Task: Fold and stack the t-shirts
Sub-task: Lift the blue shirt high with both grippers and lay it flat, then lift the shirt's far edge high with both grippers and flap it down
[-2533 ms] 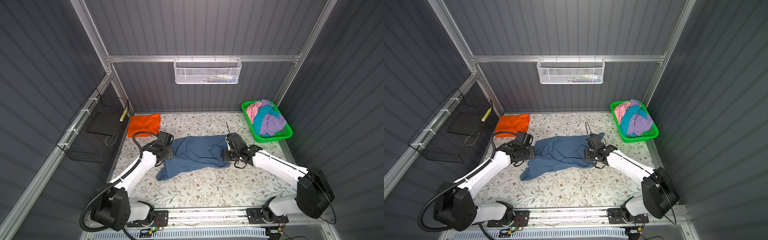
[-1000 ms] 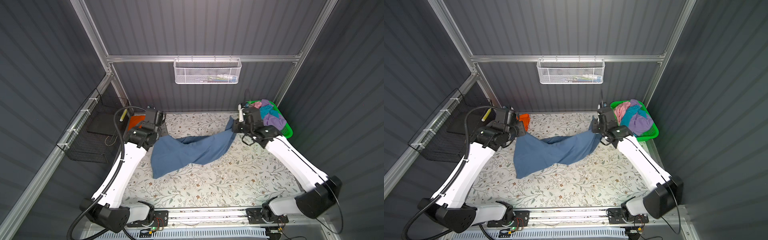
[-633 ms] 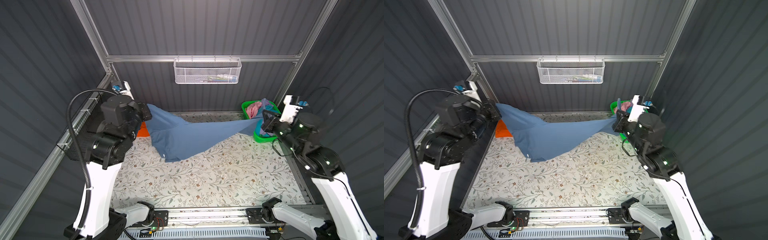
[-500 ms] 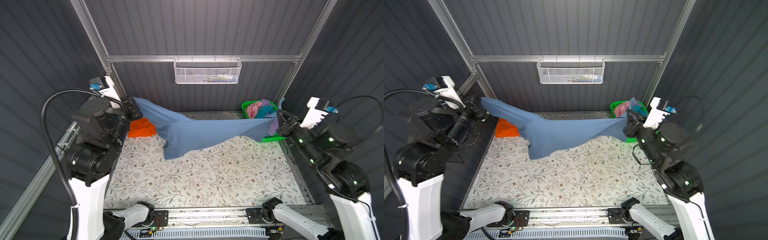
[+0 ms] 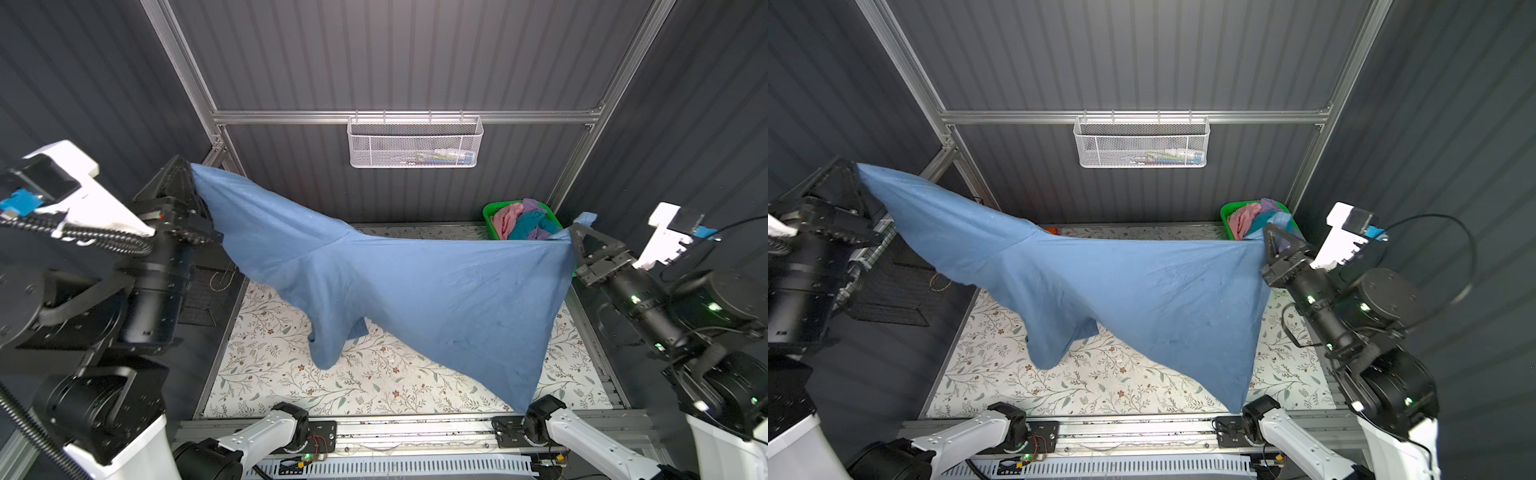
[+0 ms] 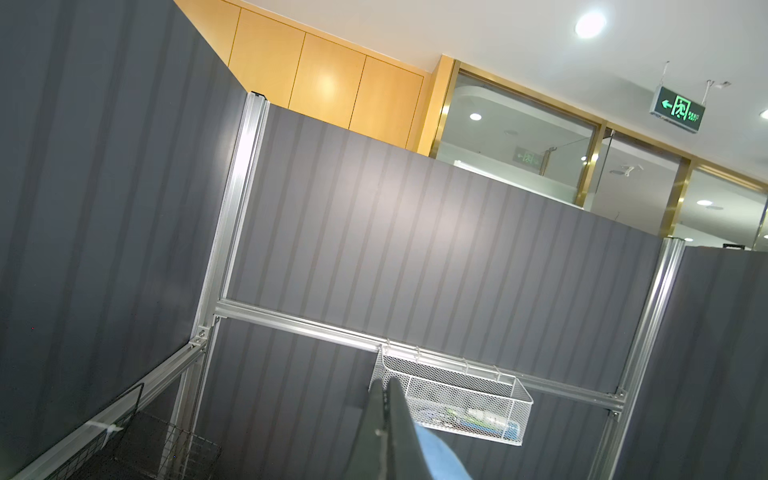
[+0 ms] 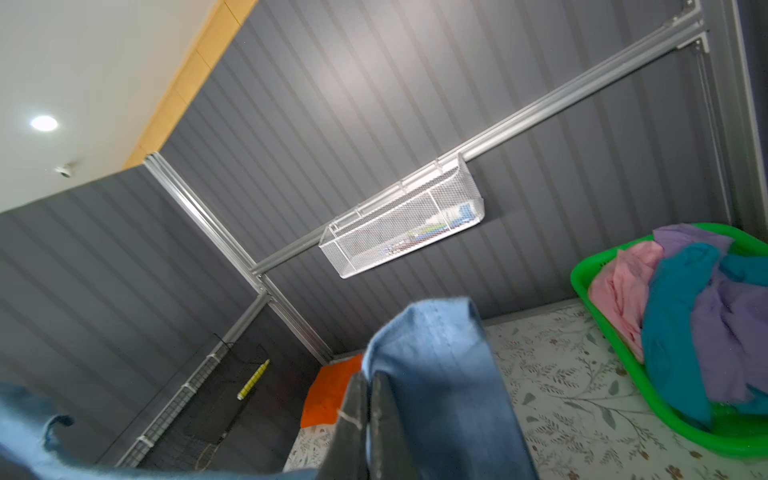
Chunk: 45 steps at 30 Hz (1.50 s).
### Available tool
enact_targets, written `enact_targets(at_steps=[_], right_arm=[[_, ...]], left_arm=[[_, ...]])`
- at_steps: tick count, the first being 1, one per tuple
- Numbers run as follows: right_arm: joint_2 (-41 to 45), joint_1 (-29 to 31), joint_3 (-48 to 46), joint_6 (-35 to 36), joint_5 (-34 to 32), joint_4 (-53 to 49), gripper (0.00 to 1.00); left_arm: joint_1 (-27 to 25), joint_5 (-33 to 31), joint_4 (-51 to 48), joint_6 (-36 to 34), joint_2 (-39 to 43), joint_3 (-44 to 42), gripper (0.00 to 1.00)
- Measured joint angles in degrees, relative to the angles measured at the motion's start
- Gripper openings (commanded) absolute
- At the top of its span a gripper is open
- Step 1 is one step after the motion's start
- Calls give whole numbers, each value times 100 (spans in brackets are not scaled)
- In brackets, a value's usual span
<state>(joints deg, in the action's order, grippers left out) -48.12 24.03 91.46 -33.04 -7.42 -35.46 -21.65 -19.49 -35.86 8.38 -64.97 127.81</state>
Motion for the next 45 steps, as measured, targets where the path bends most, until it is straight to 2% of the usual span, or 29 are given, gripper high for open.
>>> enact_targets(at_steps=[7, 14, 19, 25, 26, 27, 29, 31, 34, 37, 41, 45], right_arm=[[-1080, -155, -1200, 162, -466, 527, 0], [-3042, -1049, -2249, -28, -155, 1460, 0], [-4463, -1193, -2197, -35, -70, 2022, 0], [-5748, -1200, -1600, 116, -85, 2350, 0], [-5858, -1200, -1482, 157, -109, 2367, 4], [-5952, -1204, -1366, 201, -140, 2402, 8], [-6096, -1213, -1121, 286, -186, 2455, 9], [-6172, -1217, -918, 369, -201, 2485, 0], [-6166, -1226, -809, 450, -208, 2579, 0], [-5998, -1231, -938, 487, -232, 2625, 0], [-5077, -1231, -1467, 503, -341, 2586, 0], [-3464, -1231, -1823, 507, -579, 2559, 0]], left_arm=[[0, -138, 776, -345, -1641, -890, 0], [114, 66, 1263, -398, -4148, -1661, 0], [415, 330, 1440, -190, -5497, -1617, 0], [557, 389, 1432, -24, -6741, -748, 0], [557, 393, 1427, -17, -6894, -564, 0], [555, 393, 1423, -15, -6988, -431, 0], [551, 391, 1392, -9, -7141, -138, 0], [551, 391, 1338, -2, -7228, 155, 0], [551, 391, 1325, 0, -7193, 334, 0], [551, 389, 1329, 35, -6940, 98, 0], [551, 365, 1266, 98, -6011, -765, 0], [551, 356, 1150, 127, -4631, -1244, 0]])
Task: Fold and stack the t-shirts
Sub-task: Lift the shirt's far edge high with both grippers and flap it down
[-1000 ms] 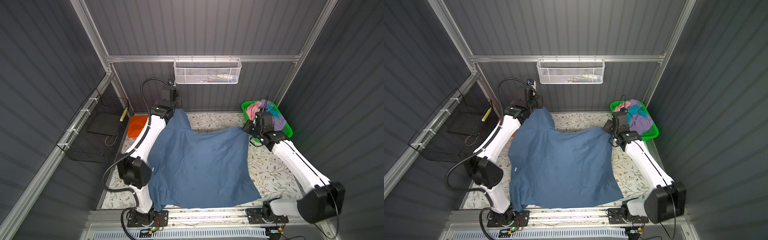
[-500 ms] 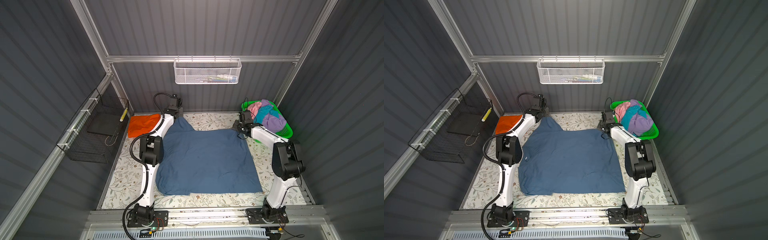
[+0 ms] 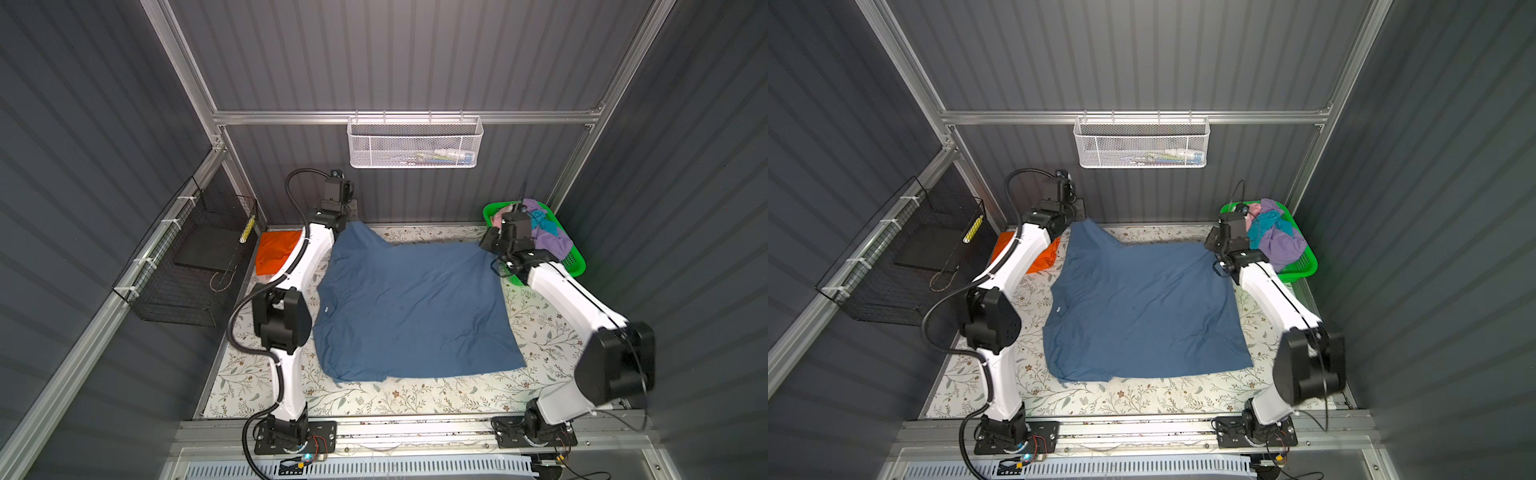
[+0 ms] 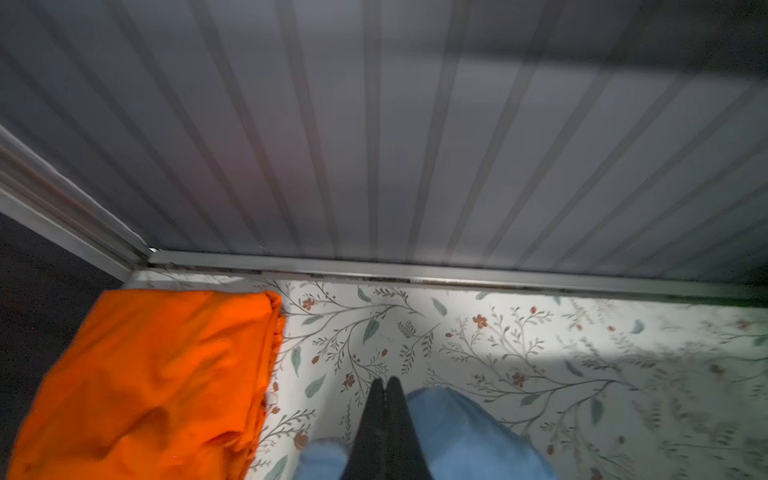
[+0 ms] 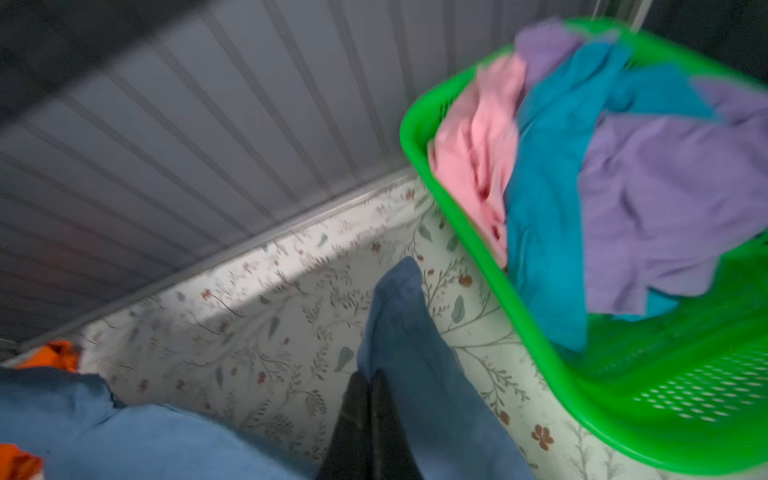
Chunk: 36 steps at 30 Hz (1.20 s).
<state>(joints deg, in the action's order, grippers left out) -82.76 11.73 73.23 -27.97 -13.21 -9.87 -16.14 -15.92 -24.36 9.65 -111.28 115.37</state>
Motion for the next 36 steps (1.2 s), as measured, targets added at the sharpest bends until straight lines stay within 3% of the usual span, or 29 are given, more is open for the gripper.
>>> enact_targets(at_steps=[8, 11, 15, 21, 26, 32, 36], right_arm=[[3261, 0, 199, -55, -267, -234, 0], [3926, 4, 520, -136, -166, -654, 0], [4378, 4, 870, -299, 35, -1226, 0], [4452, 7, 1394, -496, 275, -1735, 0], [4245, 7, 1622, -511, 278, -1779, 0], [3613, 4, 1029, -501, 131, -1495, 0], [2900, 0, 260, -468, -39, -1143, 0]], left_arm=[[-33, 273, 72, 92, 3289, 136, 0], [-33, 442, 68, 179, 4218, 181, 0], [-33, 627, -39, 264, 4813, 614, 0], [-33, 765, -400, 260, 4791, 1353, 0], [-33, 632, -479, 140, 4476, 1493, 0], [-33, 155, -299, -192, 3641, 1298, 0], [-31, -131, 127, -387, 2887, 507, 0]])
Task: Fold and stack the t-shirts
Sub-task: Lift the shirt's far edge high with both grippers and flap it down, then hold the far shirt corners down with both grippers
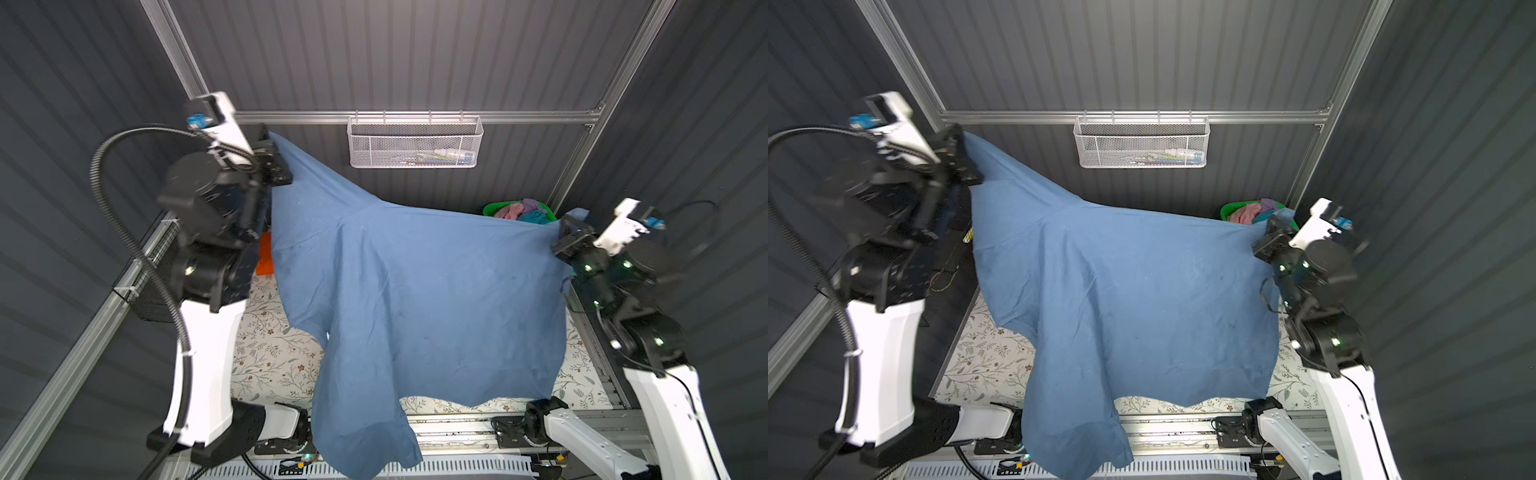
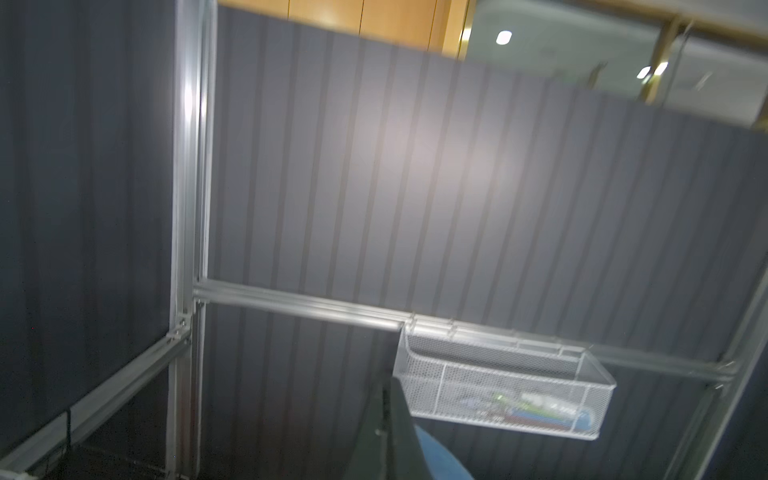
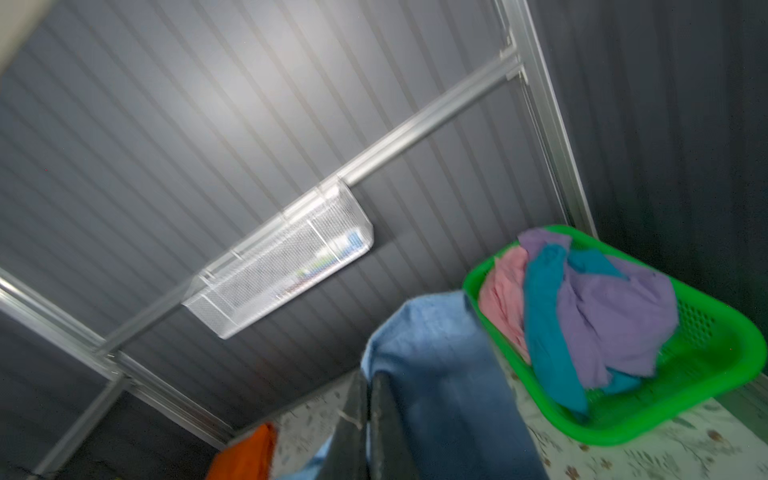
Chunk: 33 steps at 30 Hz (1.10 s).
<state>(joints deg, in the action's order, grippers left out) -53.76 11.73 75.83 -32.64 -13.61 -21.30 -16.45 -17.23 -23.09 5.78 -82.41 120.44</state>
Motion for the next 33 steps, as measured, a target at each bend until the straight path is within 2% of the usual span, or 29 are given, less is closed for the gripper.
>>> enact_targets(at_steps=[6, 10, 13, 14, 15, 16, 17, 18, 19, 21, 22, 23, 27, 30, 33], right_arm=[[-1729, -214, -634, 52, -116, 614, 0], [-3108, -389, -640, -2, 15, 1152, 0], [-3899, -415, -625, -24, 125, 1390, 0], [-4122, -415, -595, -20, 162, 1419, 4], [-4336, -415, -553, -11, 195, 1445, 12], [-4529, -413, -496, -11, 229, 1471, 29], [-4664, -413, -448, 9, 251, 1499, 46], [-4793, -415, -400, 48, 273, 1539, 57], [-4905, -415, -341, 79, 291, 1565, 61], [-5038, -415, -249, 133, 326, 1611, 63], [-5062, -415, -229, 160, 339, 1635, 63], [-5064, -415, -225, 186, 356, 1659, 63], [-4894, -402, -236, 299, 400, 1700, 63], [-4441, -330, -398, 470, 310, 1681, 63], [-3792, -81, -658, 717, 129, 1609, 63]], left_arm=[[0, -83, 485, -44, -2022, -680, 0], [0, -81, 638, -20, -3449, -632, 0], [4, -79, 544, -11, -4437, -122, 0], [4, -81, 518, -7, -4701, 76, 0], [4, -79, 505, -7, -4937, 251, 0], [4, -83, 474, -7, -5132, 404, 0], [4, -85, 472, -7, -5259, 507, 6], [4, -103, 463, -7, -5383, 619, 23], [7, -114, 437, -20, -5490, 745, 41], [15, -142, 350, -9, -5689, 1082, 77], [22, -157, 295, -9, -5772, 1259, 90], [28, -175, 271, -9, -5810, 1366, 99], [44, -275, 258, -4, -5705, 1331, 100], [50, -372, 251, 0, -5252, 702, 100], [66, -505, 352, 66, -4419, -393, 100]])
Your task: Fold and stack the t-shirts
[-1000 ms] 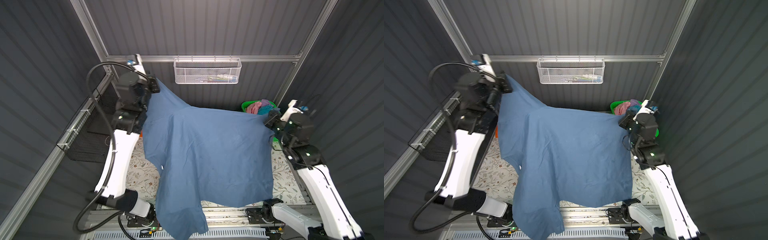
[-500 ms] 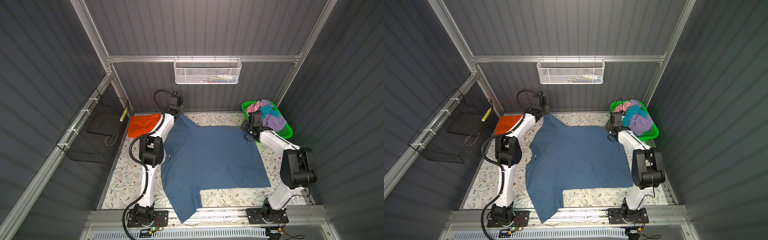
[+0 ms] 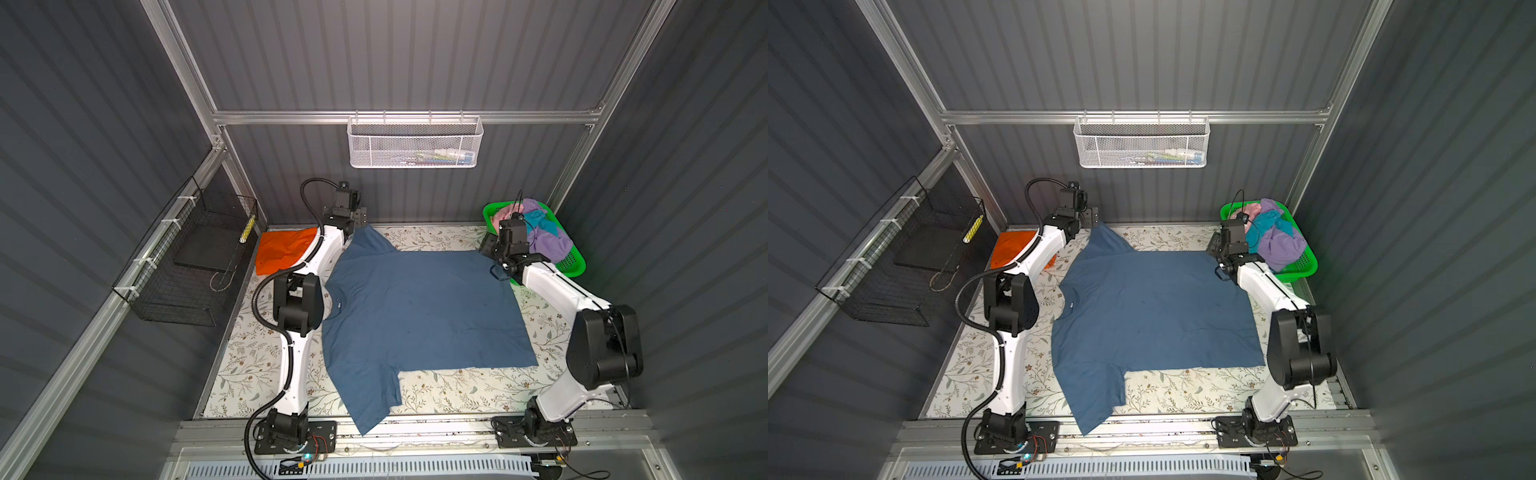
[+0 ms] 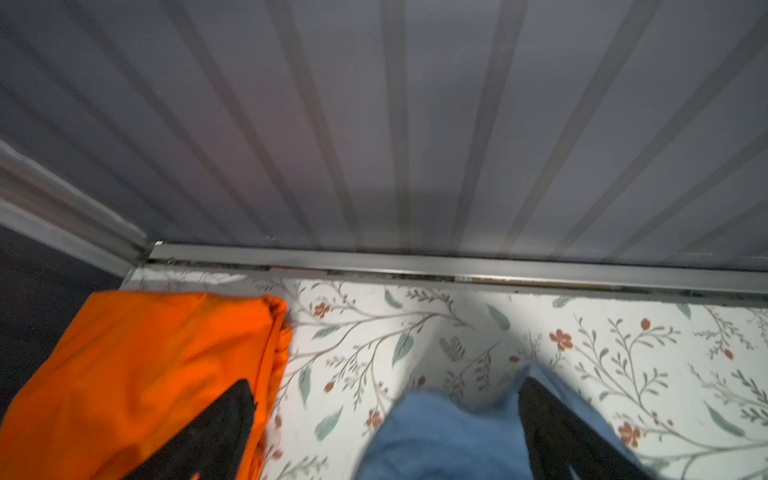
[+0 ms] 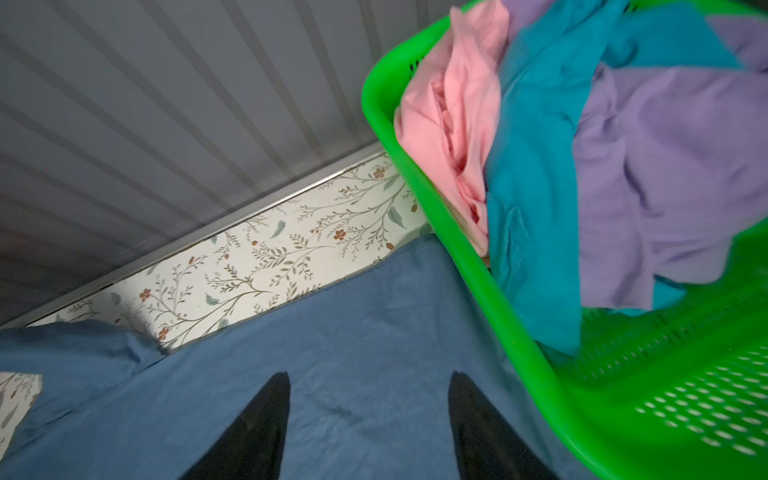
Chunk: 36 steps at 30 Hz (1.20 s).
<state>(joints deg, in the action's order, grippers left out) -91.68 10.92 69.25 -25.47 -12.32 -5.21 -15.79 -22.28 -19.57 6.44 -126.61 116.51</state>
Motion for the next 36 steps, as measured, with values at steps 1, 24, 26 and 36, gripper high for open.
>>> enact_targets(at_steps=[1, 24, 26, 36], right_arm=[[205, 138, -83, 96, -66, -42, 62], [2118, 2524, -2149, -238, -81, -2717, 48], [2096, 2524, -2157, -282, -90, -2804, 48], [774, 2634, -2081, -476, 522, -2527, 54]], left_arm=[[0, -74, 24, 35, 363, -448, 100], [-1274, 369, -1075, 1860, 5191, -5788, 69], [-1246, 365, -1121, 1985, 5209, -5971, 73], [-1189, 601, -564, 2439, 3845, -6432, 77]])
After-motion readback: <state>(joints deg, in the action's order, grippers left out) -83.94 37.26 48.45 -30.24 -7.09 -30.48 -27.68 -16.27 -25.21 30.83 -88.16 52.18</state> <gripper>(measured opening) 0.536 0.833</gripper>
